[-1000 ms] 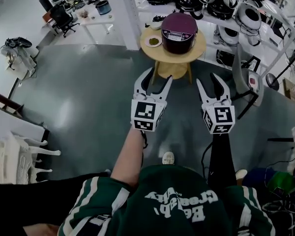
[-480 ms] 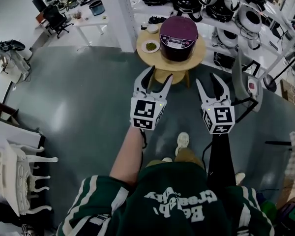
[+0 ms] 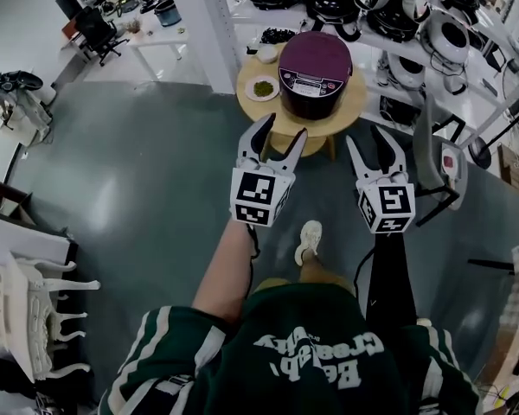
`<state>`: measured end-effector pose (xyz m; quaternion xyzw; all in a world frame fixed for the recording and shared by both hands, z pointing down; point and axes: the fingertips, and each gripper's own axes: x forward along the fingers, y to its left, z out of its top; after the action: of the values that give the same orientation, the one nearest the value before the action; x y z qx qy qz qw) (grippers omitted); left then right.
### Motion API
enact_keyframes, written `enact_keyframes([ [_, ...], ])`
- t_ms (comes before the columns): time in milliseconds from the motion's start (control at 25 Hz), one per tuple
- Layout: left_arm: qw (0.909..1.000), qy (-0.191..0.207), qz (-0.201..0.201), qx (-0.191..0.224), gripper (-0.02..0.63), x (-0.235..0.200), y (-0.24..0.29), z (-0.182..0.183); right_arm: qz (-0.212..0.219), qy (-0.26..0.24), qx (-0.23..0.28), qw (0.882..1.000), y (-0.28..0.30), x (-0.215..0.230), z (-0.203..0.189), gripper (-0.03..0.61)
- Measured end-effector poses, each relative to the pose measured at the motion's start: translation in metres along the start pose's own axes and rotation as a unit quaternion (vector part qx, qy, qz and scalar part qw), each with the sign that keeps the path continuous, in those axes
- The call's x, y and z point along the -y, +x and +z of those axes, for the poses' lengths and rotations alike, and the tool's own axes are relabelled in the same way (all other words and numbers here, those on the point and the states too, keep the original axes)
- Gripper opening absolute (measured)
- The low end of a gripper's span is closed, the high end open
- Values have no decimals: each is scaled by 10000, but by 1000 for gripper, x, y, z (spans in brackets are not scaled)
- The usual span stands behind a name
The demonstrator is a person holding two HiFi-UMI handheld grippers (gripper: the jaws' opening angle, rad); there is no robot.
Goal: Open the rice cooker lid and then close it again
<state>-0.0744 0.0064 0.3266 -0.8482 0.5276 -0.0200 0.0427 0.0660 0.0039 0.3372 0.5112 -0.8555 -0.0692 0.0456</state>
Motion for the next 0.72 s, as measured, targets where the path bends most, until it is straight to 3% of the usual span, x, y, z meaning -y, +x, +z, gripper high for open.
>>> enact_keyframes([
  [360,9999,89,-23,-137,247,-30,103,-16,167,68,30,9998,91,60,-20,224],
  [720,9983,174,-49,-546,245,-71,208,-48,479,85,-72,9988,203,118,-45,225],
])
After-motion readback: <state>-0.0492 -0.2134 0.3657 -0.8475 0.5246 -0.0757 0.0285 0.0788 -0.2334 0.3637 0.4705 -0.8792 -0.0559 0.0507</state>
